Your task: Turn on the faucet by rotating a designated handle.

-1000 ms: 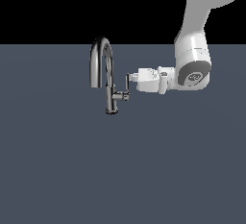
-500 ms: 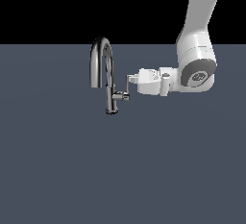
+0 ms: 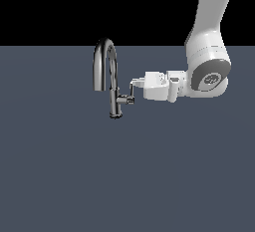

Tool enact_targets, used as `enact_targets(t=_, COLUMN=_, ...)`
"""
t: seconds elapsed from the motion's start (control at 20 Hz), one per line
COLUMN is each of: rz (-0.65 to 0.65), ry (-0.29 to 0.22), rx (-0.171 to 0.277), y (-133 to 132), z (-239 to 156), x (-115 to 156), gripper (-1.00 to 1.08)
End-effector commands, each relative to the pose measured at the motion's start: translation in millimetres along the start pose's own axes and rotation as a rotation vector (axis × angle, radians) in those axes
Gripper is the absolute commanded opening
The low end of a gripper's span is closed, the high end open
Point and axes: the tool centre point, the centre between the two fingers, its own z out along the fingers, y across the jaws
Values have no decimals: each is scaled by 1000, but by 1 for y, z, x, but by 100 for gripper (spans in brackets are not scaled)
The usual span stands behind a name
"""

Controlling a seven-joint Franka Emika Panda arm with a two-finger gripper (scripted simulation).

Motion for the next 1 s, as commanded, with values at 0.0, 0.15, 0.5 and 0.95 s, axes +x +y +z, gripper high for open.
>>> enact_targets(t=0.0, rz=5, ry=-2, rx=-4, y=9, z=2, x=6, gripper=-100)
enact_targets(t=0.15, rz=5, ry=-4, rx=-7, y=21, z=3, x=13, gripper=-100)
enact_targets(t=0.5, rz=6, ry=-7, rx=-13, y=49, z=5, x=31, gripper=-100)
enact_targets(t=0.95, rz=-8, ry=-4, rx=-5, y=52, z=2, x=55, gripper=-100)
